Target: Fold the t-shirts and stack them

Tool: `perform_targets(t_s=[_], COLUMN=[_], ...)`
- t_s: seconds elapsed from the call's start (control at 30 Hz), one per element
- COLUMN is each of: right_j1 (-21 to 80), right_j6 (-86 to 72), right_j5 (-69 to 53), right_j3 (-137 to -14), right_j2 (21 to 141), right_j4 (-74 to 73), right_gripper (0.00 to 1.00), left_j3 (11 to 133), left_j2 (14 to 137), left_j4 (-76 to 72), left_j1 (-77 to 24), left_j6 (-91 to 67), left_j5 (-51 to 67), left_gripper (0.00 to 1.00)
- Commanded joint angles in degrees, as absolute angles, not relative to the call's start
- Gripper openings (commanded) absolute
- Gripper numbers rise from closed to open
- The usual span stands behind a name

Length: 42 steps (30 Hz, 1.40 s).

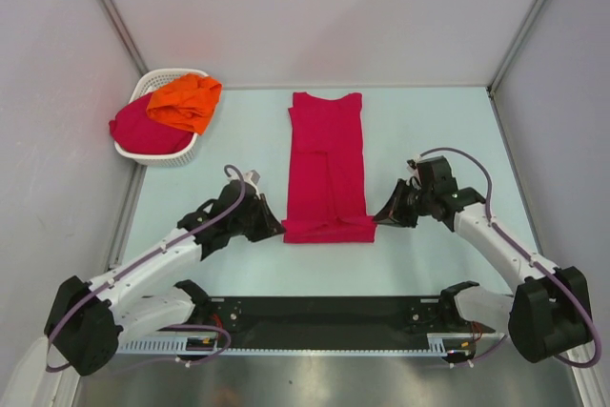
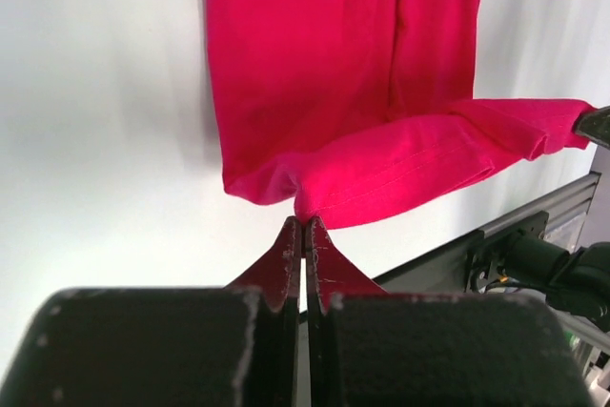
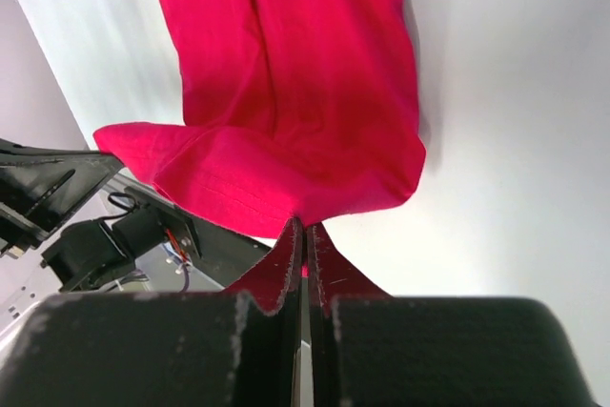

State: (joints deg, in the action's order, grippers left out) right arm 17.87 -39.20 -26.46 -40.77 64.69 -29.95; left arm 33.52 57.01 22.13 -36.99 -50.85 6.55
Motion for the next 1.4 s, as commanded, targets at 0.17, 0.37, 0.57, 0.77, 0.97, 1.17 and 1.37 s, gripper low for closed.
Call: perform_targets(t_s=[0.17,0.37,0.57,0.77,0.97,1.17,1.37], right_j1=[15.2,14.8,14.2,13.2,12.7,11.9,11.5], right_j6=[-34.8,-33.7,-32.0,-29.9,-28.6,-28.0,-27.9], right_j5=[-29.2,-29.7,-30.0,-30.7,-31.2,-31.1,-31.8], right_j3=[-46.0,-48.5,-52.5,-56.6,-60.5,-64.1,-68.1], right_j2=[70.8,75.3,79.8,85.7,91.0,94.3,98.8], right_j4=[-27.3,-25.9,-25.7,-25.6,-26.0,-26.2,-25.8], right_gripper=[0.00,0.00,0.00,0.00,0.00,0.00,0.00], left_j3=[40.1,42.9,45.3,46.5,47.9,49.9,53.3], left_j2=[61.5,65.9,69.2,72.0,75.0,78.5,83.4], left_j4=[19.2,18.1,17.8,15.8,14.2,12.3,10.9], left_j1=[-33.0,-31.7,-29.0,-27.2,-26.5,-25.3,-24.7], left_j6=[-44.1,-42.3,-40.0,-38.7,-37.1,-36.2,-35.1], left_j5=[8.5,8.3,7.9,8.3,7.3,7.2,7.4], left_gripper=[0.00,0.00,0.00,0.00,0.00,0.00,0.00])
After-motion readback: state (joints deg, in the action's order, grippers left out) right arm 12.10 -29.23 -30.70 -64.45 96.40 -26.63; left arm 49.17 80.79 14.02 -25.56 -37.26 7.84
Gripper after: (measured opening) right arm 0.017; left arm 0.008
